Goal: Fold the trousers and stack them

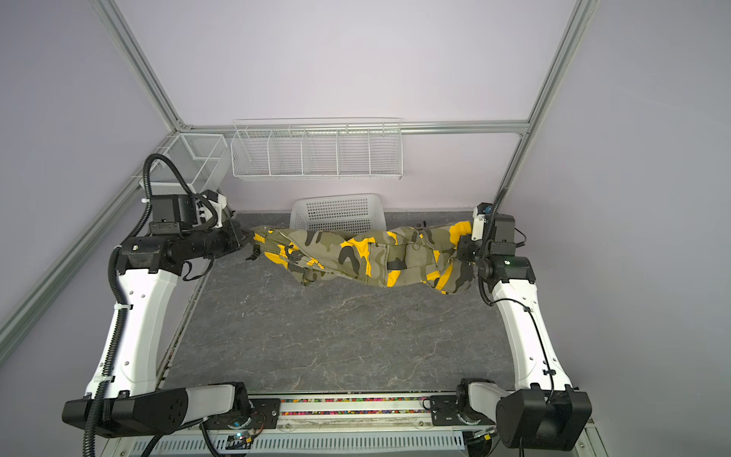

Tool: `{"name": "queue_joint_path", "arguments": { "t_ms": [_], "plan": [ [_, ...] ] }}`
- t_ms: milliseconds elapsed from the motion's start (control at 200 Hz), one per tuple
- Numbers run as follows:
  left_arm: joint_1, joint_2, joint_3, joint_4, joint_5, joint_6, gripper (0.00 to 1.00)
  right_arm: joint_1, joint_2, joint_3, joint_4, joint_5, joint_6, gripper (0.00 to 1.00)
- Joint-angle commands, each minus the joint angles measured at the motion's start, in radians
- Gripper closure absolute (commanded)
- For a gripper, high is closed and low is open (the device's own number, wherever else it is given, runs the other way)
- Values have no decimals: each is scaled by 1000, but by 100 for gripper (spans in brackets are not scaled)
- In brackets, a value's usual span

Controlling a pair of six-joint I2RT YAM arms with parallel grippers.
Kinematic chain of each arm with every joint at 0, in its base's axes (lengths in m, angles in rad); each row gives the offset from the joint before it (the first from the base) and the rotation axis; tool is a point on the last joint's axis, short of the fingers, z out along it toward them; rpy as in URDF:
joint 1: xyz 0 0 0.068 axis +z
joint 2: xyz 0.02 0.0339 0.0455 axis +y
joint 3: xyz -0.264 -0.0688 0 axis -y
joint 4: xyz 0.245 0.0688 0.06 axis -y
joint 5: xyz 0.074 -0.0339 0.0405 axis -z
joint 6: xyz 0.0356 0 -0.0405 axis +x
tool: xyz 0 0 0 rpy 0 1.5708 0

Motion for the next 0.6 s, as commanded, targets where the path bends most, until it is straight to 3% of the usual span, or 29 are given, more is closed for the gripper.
{"name": "queue_joint_path", "arguments": {
  "t_ms": [0,110,290,370,465,595],
  "plan": [
    [10,-39,-154,54,33,-1,100,3,68,-68,-84,-12,-125,81],
    [10,-126,-358,176,47,-37,100,17,112,-178,-54,-120,-119,80],
    [10,-180,-528,172,18,-93,100,98,172,-232,-53,-104,-144,71],
    [10,-194,-584,125,-65,-97,100,131,175,-218,-79,-74,-186,63],
    [11,-197,-602,36,-237,-160,100,167,140,-200,-101,-55,-258,53],
    [11,-212,-624,-11,-361,-197,100,219,62,-190,-130,-2,-340,34]
  ]
}}
